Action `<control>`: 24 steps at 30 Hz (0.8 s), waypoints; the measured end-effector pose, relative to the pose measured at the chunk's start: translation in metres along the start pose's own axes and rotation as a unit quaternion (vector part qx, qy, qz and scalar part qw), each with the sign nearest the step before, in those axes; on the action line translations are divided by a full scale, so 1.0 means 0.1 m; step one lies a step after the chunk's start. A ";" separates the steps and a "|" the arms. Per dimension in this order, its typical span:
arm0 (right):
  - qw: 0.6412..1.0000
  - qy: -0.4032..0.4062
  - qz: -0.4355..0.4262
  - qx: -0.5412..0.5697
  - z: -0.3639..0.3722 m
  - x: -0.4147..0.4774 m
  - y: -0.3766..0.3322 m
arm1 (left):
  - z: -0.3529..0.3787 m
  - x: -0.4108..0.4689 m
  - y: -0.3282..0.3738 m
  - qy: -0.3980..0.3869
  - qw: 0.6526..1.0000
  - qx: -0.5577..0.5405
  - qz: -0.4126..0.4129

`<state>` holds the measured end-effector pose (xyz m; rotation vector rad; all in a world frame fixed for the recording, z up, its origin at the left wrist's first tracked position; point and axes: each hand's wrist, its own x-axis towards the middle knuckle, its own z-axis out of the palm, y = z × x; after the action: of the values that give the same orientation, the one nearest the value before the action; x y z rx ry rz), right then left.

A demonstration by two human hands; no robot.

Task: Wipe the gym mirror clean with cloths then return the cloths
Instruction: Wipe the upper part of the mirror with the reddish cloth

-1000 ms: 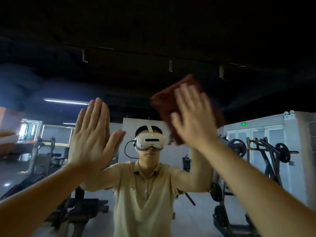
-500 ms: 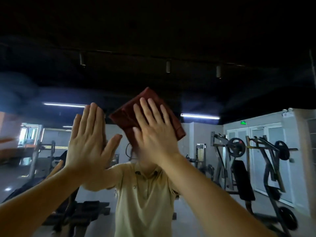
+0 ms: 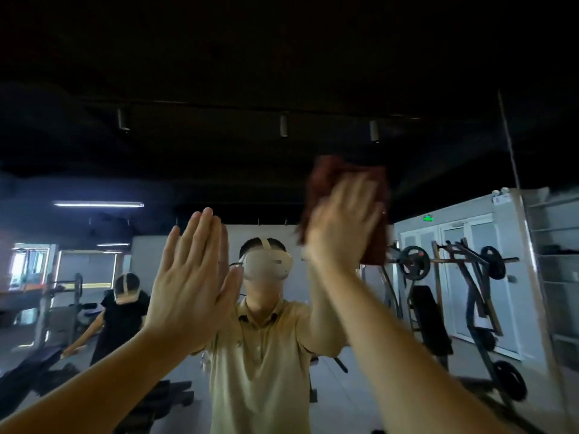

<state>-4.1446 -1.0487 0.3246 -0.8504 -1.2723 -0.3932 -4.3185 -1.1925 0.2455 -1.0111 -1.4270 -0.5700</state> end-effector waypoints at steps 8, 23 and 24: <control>0.992 0.005 -0.123 -0.042 -0.08 0.73 1.22 | 0.14 0.10 0.36 -0.011 0.999 -0.027 -0.021; 0.940 -0.063 -0.333 -0.036 -0.01 0.37 1.49 | -0.01 0.47 0.99 0.020 0.998 -0.063 -0.007; 0.965 -0.043 -0.254 -0.052 -0.06 0.48 1.77 | -0.01 0.46 1.02 0.000 0.999 -0.047 0.005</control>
<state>-4.0051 -0.9301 0.3098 -0.6244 -1.5592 -0.8439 -4.2272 -1.1318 0.2666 -1.0930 -1.4044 -0.6347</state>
